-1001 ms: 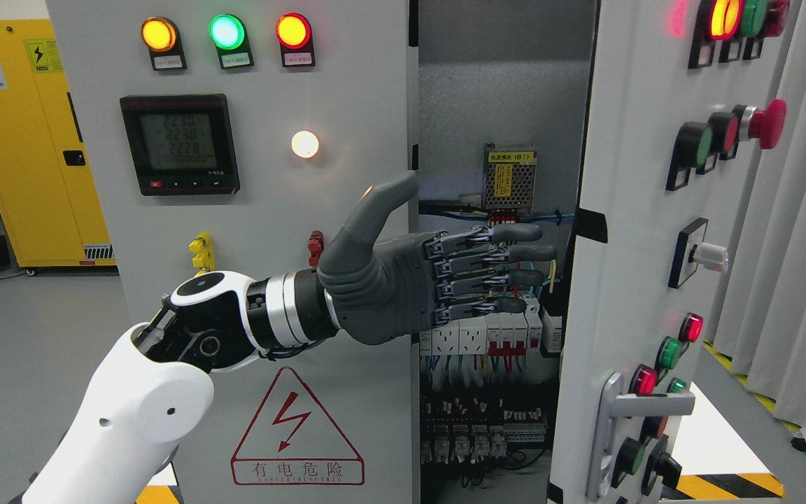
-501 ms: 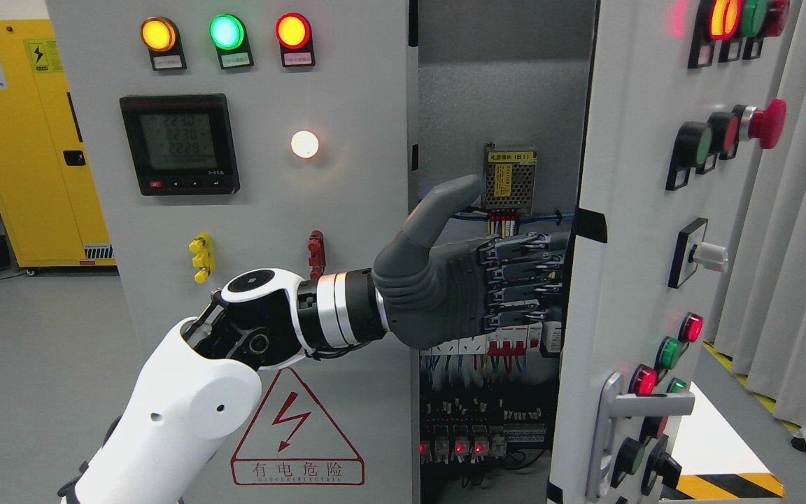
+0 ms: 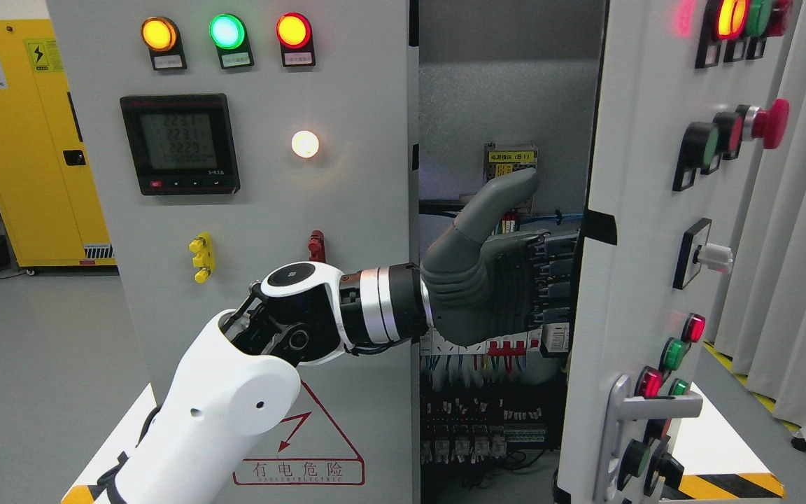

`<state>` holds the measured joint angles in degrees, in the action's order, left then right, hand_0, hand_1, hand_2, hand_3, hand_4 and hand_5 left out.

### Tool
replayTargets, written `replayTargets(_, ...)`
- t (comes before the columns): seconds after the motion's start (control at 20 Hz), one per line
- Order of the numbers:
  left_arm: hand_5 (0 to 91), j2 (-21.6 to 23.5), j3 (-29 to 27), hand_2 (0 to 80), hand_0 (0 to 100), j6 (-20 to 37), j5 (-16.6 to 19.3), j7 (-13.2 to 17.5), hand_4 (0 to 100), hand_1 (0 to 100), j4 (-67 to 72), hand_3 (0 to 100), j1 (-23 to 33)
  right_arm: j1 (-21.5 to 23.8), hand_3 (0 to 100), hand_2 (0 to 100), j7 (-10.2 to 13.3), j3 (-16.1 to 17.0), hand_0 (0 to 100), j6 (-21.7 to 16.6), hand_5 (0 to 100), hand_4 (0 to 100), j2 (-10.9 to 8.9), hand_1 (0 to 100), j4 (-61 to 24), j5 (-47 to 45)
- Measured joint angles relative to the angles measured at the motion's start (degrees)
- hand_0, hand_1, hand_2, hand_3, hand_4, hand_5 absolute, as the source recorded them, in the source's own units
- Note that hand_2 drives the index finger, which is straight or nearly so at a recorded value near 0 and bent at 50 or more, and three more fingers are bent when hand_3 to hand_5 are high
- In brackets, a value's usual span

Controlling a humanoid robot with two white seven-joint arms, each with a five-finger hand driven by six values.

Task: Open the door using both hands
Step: 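Insert left hand fingers behind the edge of the push-button door, then push the push-button door outward with the left hand, swinging it open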

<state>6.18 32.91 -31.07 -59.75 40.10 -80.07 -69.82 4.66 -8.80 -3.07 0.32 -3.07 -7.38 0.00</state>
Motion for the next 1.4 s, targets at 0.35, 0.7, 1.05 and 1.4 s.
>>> replayTargets(0.35,0.0,-1.94,-0.07,0.0,0,-0.81,0.3,-0.37,0,0,-1.31,0,-0.07,-0.04,0,0,0.0,0.0,20,0.0,0,0,0.0,12,0.0,0.0)
replayTargets(0.7,0.0,-3.93,-0.12,0.0,0,-1.4,3.24,-0.5,0,0,-2.57,0,0.58,-0.24,0,0,0.0,0.0,20,0.0,0,0,0.0,12,0.0,0.0)
replayTargets(1.05,0.0,-6.35,-0.15,0.0,0,-1.51,5.19,-0.43,0,0,-3.34,0,1.31,-0.36,0,0,0.0,0.0,20,0.0,0,0,0.0,12,0.0,0.0)
replayTargets(1.4,0.0,-8.78,-0.14,0.0,0,-1.53,5.56,-8.73,0,0,-4.03,0,1.53,-0.51,0,0,0.0,-0.04,20,0.0,0,0,0.08,12,0.0,0.0)
